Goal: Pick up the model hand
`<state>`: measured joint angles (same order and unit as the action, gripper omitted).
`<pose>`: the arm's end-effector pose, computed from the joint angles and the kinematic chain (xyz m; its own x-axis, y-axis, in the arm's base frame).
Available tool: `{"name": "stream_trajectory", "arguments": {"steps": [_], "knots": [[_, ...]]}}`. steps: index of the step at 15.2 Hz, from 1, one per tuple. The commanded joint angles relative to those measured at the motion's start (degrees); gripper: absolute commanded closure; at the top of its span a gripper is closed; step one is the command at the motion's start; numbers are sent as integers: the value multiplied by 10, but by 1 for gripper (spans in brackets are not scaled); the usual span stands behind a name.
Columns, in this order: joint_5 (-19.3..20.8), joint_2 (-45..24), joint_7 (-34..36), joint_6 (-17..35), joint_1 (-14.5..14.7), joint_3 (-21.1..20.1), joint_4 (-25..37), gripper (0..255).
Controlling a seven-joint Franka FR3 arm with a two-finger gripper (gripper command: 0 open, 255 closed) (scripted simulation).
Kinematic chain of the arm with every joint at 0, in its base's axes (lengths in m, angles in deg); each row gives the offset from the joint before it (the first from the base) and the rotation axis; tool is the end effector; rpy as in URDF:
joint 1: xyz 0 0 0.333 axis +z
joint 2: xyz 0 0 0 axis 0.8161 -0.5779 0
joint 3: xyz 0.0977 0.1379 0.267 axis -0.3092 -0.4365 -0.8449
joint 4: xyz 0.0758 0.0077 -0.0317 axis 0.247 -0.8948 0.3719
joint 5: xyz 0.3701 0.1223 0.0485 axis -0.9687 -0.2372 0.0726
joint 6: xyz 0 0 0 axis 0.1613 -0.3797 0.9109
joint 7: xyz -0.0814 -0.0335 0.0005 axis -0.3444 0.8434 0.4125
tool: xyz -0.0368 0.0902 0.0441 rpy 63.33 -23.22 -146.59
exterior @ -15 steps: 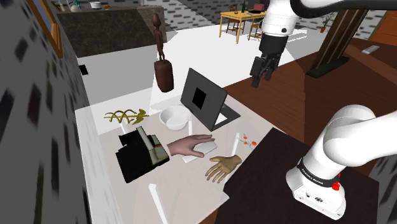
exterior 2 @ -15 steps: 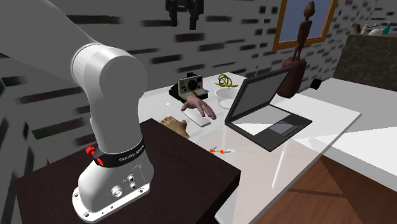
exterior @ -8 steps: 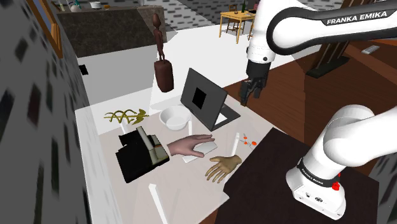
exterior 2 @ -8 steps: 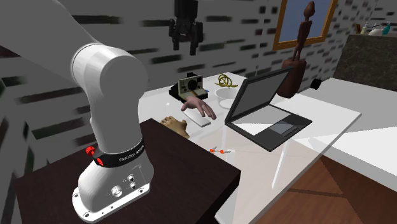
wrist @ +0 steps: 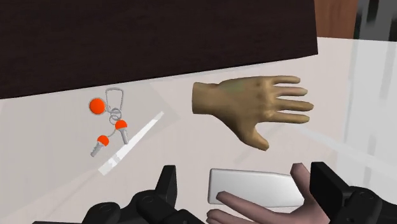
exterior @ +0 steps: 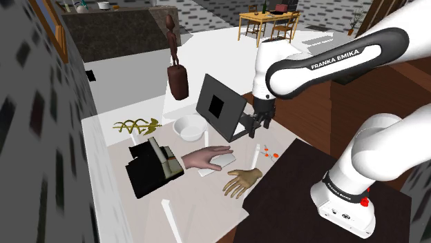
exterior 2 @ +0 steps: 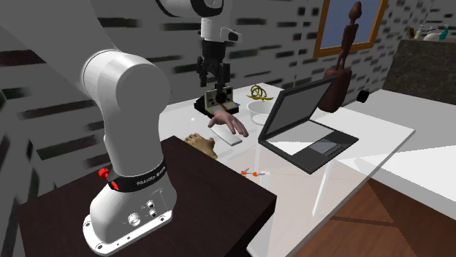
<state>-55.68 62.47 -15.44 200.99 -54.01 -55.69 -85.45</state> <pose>0.3443 0.0797 0.3753 0.9901 -0.0963 -0.1020 -0.1014 -0.9938 -0.0463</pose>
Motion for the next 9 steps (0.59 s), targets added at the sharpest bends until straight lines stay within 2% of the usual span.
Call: {"name": "stream_trajectory", "arguments": {"steps": [1, 9], "knots": [[-4, -38, 9, 43, 1, -11, -8, 0], [4, -231, 55, 221, -3, -48, -13, 0]]}}
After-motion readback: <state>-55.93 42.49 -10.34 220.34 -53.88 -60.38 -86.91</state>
